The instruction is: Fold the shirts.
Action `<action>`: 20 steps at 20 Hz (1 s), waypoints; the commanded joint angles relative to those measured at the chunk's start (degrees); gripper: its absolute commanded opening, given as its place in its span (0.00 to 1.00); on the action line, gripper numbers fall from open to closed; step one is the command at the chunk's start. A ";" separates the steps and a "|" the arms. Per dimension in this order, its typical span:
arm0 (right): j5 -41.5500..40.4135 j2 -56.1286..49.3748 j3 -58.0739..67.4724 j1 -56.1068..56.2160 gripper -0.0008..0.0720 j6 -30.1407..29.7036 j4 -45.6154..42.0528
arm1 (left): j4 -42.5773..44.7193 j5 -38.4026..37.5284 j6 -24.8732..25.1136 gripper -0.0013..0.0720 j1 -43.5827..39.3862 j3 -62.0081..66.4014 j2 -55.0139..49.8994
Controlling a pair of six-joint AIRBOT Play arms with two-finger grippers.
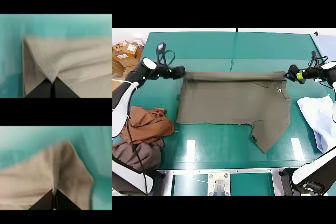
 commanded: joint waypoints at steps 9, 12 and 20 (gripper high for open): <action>10.16 2.34 -2.25 0.09 0.03 6.40 -6.99 | 2.69 -0.81 -1.09 0.05 0.00 -4.22 -0.46; 12.46 2.73 -2.32 0.09 0.03 7.91 -9.20 | 2.51 -0.76 -1.09 0.05 0.02 -4.22 -0.42; 13.44 2.71 -4.13 0.50 0.03 9.14 -12.35 | 2.56 -4.44 -1.01 0.05 0.02 -2.69 -0.24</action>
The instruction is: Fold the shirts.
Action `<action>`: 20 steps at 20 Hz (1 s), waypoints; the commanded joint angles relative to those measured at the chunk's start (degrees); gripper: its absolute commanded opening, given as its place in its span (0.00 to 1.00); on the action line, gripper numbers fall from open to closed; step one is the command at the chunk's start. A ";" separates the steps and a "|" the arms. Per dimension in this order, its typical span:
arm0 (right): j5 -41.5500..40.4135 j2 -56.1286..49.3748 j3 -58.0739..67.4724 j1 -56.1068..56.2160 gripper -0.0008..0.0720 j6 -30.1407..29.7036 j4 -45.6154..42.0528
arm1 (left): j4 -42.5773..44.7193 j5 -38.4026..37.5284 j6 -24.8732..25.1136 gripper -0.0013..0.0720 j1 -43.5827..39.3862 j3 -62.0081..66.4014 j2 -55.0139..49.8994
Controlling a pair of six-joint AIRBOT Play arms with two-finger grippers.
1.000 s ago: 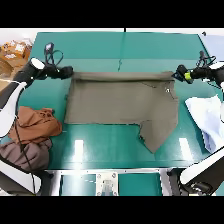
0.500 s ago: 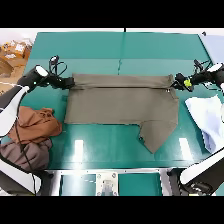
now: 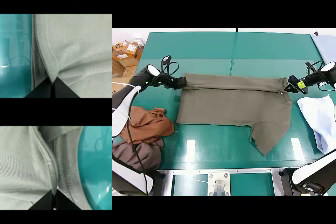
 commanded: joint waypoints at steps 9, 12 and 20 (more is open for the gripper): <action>13.62 2.23 3.21 -4.37 0.04 3.37 -9.11 | 1.77 -31.45 -6.73 0.76 4.61 8.09 0.22; 14.36 7.67 0.57 -4.96 0.03 4.85 -9.14 | 1.84 -40.87 -8.70 0.05 7.17 11.17 2.19; 8.41 43.87 -40.17 -10.82 0.09 12.46 -11.61 | 10.78 -31.91 -11.72 0.05 1.25 -13.44 25.99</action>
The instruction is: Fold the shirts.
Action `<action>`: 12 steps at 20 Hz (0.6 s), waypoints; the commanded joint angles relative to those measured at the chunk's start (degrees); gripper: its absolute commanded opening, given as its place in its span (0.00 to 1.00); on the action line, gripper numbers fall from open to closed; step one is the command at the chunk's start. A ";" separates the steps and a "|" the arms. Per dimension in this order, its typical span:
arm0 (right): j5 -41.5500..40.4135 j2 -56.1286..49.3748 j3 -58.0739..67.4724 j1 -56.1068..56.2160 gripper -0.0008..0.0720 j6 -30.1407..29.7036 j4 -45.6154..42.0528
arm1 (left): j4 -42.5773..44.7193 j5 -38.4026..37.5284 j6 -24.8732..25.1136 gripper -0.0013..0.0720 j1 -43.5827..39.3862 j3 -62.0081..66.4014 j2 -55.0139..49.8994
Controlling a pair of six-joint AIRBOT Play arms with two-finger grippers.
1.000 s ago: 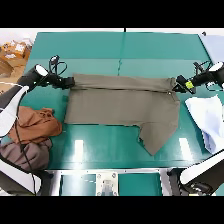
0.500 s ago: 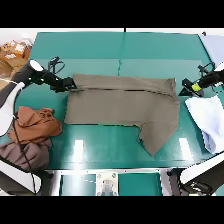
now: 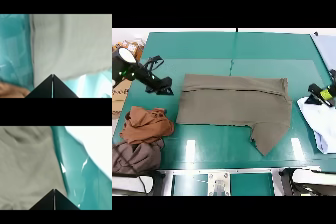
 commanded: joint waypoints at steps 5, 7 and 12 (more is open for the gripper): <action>-5.42 27.21 -39.80 -3.50 0.43 5.05 3.80 | 2.01 17.70 -11.13 0.99 -9.81 -33.14 23.67; -9.62 27.45 -45.40 -3.43 0.43 4.28 7.65 | 1.75 23.65 -14.47 1.00 -12.74 -39.08 23.89; -22.51 27.41 -54.38 0.07 0.43 0.09 19.21 | -0.96 44.52 -19.85 1.00 -19.71 -46.49 20.81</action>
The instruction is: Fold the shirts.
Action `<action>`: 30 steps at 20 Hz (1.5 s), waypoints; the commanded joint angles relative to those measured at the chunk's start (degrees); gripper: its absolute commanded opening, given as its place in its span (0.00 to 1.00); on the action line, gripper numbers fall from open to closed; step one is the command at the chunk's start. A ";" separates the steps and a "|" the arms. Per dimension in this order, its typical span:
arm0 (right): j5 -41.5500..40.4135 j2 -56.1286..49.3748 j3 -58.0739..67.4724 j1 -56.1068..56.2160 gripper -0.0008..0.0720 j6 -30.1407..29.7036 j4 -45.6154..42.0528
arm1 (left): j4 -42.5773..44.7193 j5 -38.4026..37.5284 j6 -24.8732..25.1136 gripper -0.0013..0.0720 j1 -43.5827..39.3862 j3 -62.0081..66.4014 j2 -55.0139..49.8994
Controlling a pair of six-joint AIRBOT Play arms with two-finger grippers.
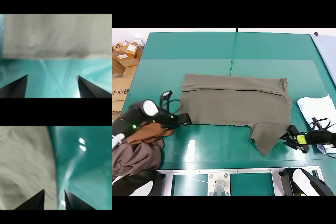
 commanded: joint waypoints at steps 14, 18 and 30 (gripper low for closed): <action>-0.50 -1.68 2.23 6.62 0.03 -6.56 0.24 | 9.55 -3.30 -2.25 0.05 -4.79 3.21 -5.90; 6.27 4.59 4.96 6.62 0.03 -0.28 -10.58 | 15.47 -14.10 -1.64 0.05 -4.79 7.23 -4.66; -1.44 -0.90 23.43 8.92 0.04 -4.83 5.16 | 16.72 -12.66 4.35 0.05 -4.55 26.27 -9.90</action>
